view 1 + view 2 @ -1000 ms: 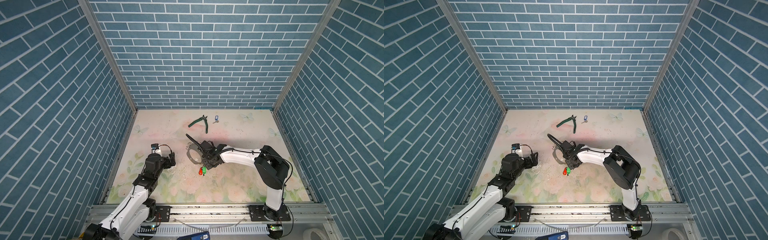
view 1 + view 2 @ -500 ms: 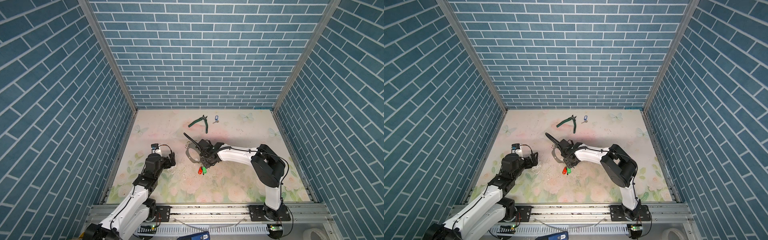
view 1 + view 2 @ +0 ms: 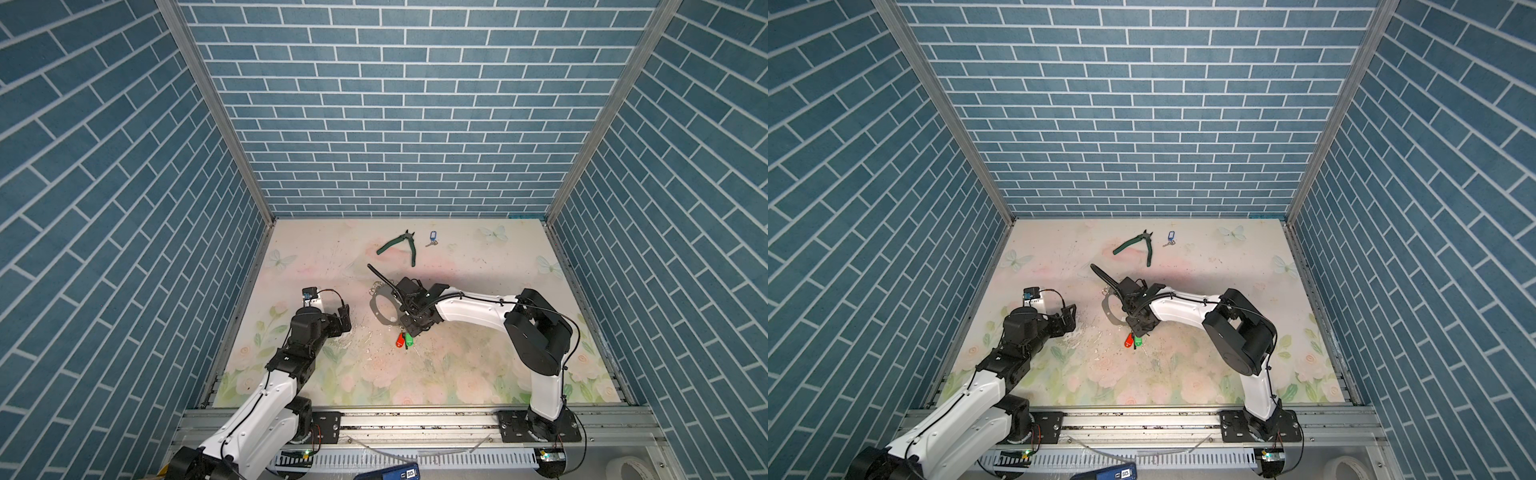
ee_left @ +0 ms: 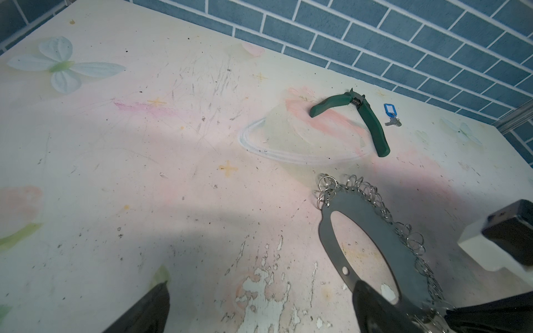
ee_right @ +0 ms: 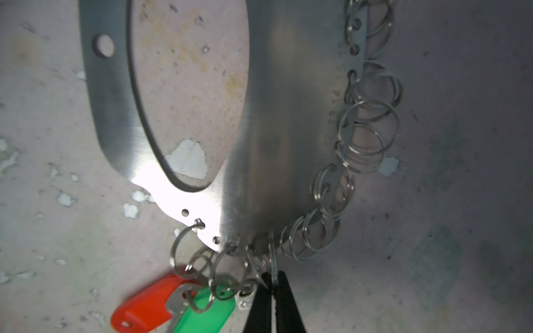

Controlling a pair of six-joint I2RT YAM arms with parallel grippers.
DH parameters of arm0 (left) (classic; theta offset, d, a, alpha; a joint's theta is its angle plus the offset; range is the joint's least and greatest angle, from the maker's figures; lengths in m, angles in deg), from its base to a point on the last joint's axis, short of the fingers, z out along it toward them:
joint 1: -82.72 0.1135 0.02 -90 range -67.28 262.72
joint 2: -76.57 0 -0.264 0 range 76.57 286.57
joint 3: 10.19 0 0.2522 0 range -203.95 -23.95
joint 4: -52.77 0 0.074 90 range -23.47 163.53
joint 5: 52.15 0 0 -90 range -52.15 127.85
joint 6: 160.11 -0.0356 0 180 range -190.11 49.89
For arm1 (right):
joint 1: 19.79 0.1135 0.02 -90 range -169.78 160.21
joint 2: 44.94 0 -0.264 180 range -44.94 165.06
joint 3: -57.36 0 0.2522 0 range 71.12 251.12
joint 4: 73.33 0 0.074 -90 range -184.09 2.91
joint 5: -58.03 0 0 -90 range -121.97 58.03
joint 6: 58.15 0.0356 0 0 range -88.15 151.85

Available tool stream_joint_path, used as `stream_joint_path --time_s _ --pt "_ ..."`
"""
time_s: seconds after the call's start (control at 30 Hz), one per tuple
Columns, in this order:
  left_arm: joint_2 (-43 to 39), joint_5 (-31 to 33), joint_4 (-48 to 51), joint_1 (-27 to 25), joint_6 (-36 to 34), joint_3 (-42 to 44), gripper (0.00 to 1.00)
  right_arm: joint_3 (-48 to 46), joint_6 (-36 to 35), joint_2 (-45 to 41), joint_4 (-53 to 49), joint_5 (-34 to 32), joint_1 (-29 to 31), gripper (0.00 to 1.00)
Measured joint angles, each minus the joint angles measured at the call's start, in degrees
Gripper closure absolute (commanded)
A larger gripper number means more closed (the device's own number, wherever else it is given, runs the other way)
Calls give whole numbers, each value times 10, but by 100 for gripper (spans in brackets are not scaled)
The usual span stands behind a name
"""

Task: Put the keys on the keyring

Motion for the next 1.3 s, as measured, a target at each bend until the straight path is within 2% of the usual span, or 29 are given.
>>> stream_joint_path --time_s 0.1,0.3,0.4,0.5,0.8,1.1,1.3 --pt "0 0 0 0 0 0 1 -13 3 -16 7 14 0 93" --pt "1 0 0 0 0 0 0 -43 4 -38 11 16 0 80" --pt "1 0 0 0 0 0 0 -47 4 -43 10 15 0 78" --pt "1 0 0 0 0 0 0 -47 4 -50 11 14 0 78" --pt "1 0 0 0 0 0 0 -47 4 -68 20 17 0 87" --pt "1 0 0 0 0 0 0 -47 4 -60 22 26 0 89" --pt "1 0 0 0 0 0 0 -47 4 -47 22 32 1 86"
